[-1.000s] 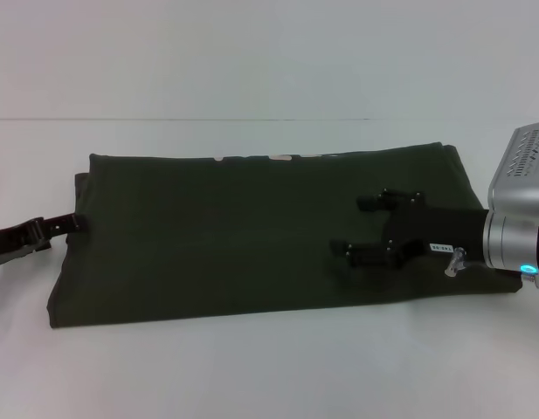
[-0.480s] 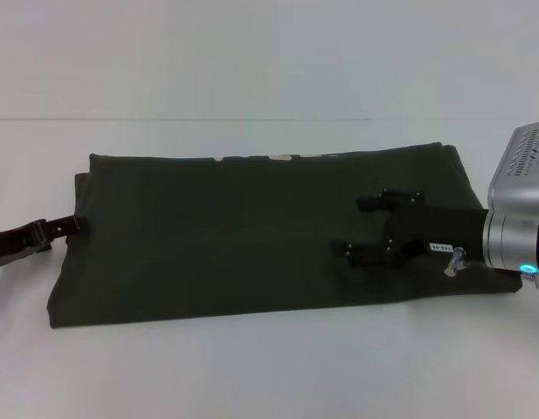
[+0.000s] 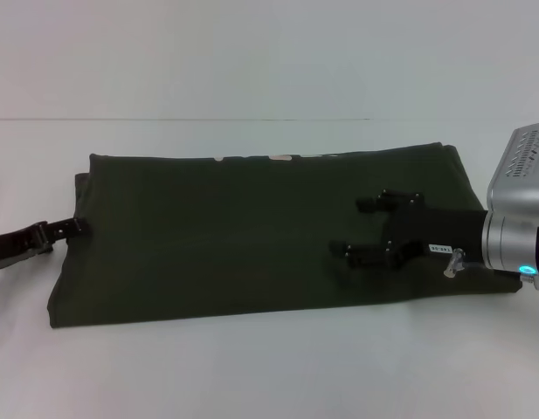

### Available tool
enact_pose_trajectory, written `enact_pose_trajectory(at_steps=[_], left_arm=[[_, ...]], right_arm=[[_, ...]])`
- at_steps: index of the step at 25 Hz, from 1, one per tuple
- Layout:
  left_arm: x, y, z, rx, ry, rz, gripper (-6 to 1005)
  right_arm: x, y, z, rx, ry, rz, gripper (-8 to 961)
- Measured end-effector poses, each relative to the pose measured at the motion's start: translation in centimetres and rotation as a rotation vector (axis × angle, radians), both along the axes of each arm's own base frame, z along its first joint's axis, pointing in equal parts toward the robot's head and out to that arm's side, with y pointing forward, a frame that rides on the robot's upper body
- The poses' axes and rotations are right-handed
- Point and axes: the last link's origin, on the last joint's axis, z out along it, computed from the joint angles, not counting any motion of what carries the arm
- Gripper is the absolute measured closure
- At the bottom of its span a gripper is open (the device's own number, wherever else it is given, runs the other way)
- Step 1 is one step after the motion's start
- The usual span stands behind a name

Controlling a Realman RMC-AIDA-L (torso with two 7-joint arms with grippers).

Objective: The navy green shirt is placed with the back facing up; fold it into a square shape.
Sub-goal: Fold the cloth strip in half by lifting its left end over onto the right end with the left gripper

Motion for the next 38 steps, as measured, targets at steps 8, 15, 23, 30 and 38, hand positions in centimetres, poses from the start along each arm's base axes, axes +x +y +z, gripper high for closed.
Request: enact_pose_trajectory(at_steps=[8, 15, 23, 30, 38], left_arm=[[0.8, 0.1, -1.1, -0.044, -0.019, -0.02, 126], [1.7, 0.2, -2.2, -0.076, -0.032, -0.043, 126], [3.5, 0.4, -3.8, -0.125, -0.071, -0.08, 127], [4.1, 0.6, -3.8, -0.127, -0.091, -0.085, 142], [4.1, 1.0, -3.3, -0.129, -0.073, -0.079, 265]], right_arm=[[0.0, 0.0, 0.0, 0.0, 0.0, -0.001, 38], [0.0, 0.0, 0.0, 0.0, -0.001, -0.002, 38], [0.1, 0.0, -0.1, 0.0, -0.002, -0.005, 38], [0.2, -0.1, -0.1, 0.0, -0.001, -0.011, 38], [0.1, 0.2, -0.1, 0.007, -0.005, -0.011, 38]])
